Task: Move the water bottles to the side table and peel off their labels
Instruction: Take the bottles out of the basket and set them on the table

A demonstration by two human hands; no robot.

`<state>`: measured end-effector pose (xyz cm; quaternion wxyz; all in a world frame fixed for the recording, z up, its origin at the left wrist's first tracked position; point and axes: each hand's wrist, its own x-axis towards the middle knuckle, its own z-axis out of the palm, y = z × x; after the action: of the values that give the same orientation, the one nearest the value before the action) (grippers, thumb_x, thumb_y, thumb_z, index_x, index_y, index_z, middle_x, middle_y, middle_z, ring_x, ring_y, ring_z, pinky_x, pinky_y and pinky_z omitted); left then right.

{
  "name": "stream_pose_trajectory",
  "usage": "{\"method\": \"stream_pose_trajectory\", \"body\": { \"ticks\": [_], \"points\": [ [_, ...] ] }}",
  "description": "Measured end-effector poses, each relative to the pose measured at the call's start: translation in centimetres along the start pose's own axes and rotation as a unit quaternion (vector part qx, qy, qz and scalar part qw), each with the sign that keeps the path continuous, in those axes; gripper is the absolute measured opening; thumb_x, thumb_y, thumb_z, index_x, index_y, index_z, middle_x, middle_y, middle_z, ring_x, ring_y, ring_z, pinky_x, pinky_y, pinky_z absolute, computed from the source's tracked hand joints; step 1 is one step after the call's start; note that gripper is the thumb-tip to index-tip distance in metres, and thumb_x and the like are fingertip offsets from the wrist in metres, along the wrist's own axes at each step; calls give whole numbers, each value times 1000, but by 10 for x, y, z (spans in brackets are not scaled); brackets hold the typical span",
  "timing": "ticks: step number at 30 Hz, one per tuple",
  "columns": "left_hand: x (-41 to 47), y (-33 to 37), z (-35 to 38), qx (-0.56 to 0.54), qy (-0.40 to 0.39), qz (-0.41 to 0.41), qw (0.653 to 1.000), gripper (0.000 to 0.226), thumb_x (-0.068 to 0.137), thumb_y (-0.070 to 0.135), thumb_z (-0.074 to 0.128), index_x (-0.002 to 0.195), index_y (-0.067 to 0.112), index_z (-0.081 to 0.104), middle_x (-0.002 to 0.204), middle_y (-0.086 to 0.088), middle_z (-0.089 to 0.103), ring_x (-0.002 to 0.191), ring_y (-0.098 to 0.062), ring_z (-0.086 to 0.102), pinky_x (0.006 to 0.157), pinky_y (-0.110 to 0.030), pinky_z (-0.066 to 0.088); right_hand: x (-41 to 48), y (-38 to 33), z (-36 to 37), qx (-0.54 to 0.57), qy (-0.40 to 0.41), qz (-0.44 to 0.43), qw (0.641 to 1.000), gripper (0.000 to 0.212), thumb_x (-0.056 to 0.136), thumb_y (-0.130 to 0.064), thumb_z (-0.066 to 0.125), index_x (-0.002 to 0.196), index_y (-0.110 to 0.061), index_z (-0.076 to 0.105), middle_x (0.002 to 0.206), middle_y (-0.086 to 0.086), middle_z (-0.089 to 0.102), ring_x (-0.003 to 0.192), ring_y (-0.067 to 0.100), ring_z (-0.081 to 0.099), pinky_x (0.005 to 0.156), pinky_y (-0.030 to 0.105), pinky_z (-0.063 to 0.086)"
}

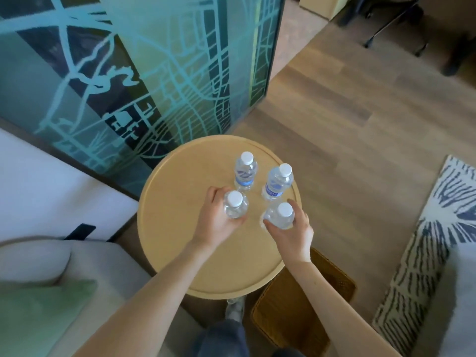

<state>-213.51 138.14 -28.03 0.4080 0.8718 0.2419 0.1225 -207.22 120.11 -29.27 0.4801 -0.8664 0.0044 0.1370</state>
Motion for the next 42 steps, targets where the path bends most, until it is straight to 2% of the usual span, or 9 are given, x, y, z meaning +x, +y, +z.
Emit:
{"method": "stream_pose_trajectory", "body": {
  "ticks": [4, 10, 14, 17, 21, 23, 26, 34, 42],
  "points": [
    [11, -15, 9, 9, -17, 5, 1000, 62, 60, 9, 89, 114, 2, 61, 107, -10, 60, 101, 0, 45, 89, 0, 34, 9, 8, 13, -20, -1, -7, 1000, 74, 71, -26, 90, 136, -29, 54, 111, -20, 52, 112, 8, 49, 93, 25, 36],
    [21, -25, 20, 6, -61, 15, 998, 68, 57, 5, 89, 118, 2, 59, 110, -13, 56, 101, -5, 48, 88, 5, 30, 11, 12, 21, -33, 13, -30, 999, 69, 72, -24, 89, 132, -30, 56, 107, -44, 46, 115, 9, 52, 94, 26, 37],
    [22, -28, 24, -3, -66, 14, 998, 69, 58, 7, 91, 119, 2, 58, 112, -11, 55, 99, 8, 41, 89, 4, 31, 10, 13, 21, -31, 1, -42, 999, 68, 74, -27, 86, 127, -43, 47, 115, -53, 44, 115, 6, 51, 95, 24, 37],
    [21, -26, 19, 4, -86, 19, 996, 69, 60, 9, 90, 120, 2, 56, 115, -12, 53, 103, -4, 47, 85, -4, 37, 12, 13, 19, -30, -16, -35, 999, 71, 73, -31, 86, 128, -41, 43, 118, -41, 47, 120, 8, 50, 94, 20, 38],
    [15, -15, 8, 5, -106, 15, 994, 83, 61, 10, 90, 133, 2, 49, 125, -12, 46, 111, -26, 57, 86, -17, 41, 7, 9, 9, -37, -47, -30, 998, 92, 71, -37, 87, 143, -41, 31, 127, -44, 35, 126, -2, 38, 98, 14, 29],
    [9, -8, 1, 8, -108, 33, 994, 92, 63, 13, 91, 141, 1, 43, 129, -13, 46, 117, -25, 54, 88, -14, 37, 2, 7, 2, -45, -47, -33, 997, 97, 72, -38, 87, 149, -38, 29, 139, -28, 37, 129, -3, 36, 100, 17, 29],
    [-4, 4, -13, 29, -97, 81, 992, 92, 66, 14, 91, 142, -3, 42, 130, -18, 49, 121, -30, 53, 95, -27, 46, -9, 5, -12, -59, -36, -45, 997, 98, 73, -37, 87, 152, -31, 30, 151, -13, 38, 138, 5, 35, 104, 22, 29],
    [-49, 18, -30, 83, -69, 157, 982, 60, 81, 18, 78, 133, 1, 53, 124, -13, 55, 115, -27, 54, 102, -32, 44, -24, 8, -28, -64, -56, -53, 995, 96, 74, -34, 87, 152, -30, 31, 150, -13, 39, 132, -3, 36, 98, 9, 26],
    [-83, -4, -9, 142, -143, 91, 975, 58, 86, 26, 76, 131, -2, 55, 123, -16, 60, 116, -34, 57, 99, -41, 50, 2, 16, -12, -75, -82, -37, 993, 96, 74, -42, 85, 152, -34, 29, 151, -11, 39, 132, 4, 40, 97, 23, 33]
  ]
}}
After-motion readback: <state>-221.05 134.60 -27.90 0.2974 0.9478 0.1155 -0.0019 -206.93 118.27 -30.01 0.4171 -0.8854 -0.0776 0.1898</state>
